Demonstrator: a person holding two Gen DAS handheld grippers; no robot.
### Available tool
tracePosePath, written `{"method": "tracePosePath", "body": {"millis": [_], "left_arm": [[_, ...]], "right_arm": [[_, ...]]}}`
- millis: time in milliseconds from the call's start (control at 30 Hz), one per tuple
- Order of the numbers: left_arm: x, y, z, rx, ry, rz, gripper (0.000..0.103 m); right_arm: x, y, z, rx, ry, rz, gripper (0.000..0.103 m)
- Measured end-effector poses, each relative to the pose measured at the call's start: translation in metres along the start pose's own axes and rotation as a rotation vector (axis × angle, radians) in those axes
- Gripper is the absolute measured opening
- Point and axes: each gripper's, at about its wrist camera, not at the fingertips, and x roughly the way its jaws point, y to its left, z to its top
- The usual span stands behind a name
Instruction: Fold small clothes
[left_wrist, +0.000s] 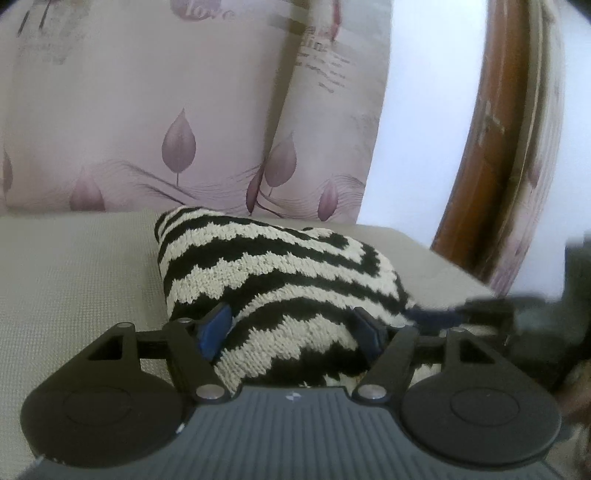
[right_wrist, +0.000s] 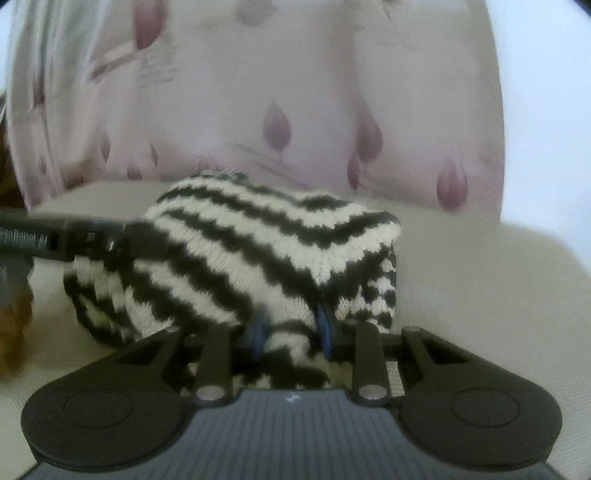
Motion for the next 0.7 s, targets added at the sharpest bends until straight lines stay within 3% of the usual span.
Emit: {"method": "tracePosePath", "body": {"millis": [100, 200, 267, 333, 400, 700], "left_arm": [[-0.006, -0.007, 0.003, 0.017, -0.009, 0.024, 0.085], [-0.016, -0.008, 0.008, -0.013, -0.026, 0.038, 0.093], [-0.021, -0.005, 0.010, -0.031, -0.030, 0.061, 0.098], [-0.023, -0.002, 0.013, -0.044, -0.026, 0.080, 0.099], [-0.024, 0.001, 0.016, -0.054, -0.014, 0.095, 0.100], [-0.020, -0.005, 0.024, 0.007, 0.019, 0.174, 0.103]], "right_arm": [[-0.011, -0.024, 0.008, 0.220, -0.065, 0.086, 0.030], [-0.033, -0.043, -0.011, 0.332, -0.175, 0.016, 0.049], [-0.038, -0.056, -0.032, 0.424, -0.218, 0.007, 0.070], [-0.039, -0.065, -0.035, 0.495, -0.226, 0.047, 0.070], [-0.039, -0.069, -0.038, 0.522, -0.256, 0.067, 0.083], [-0.027, -0.081, -0.039, 0.587, -0.189, 0.131, 0.087]]}}
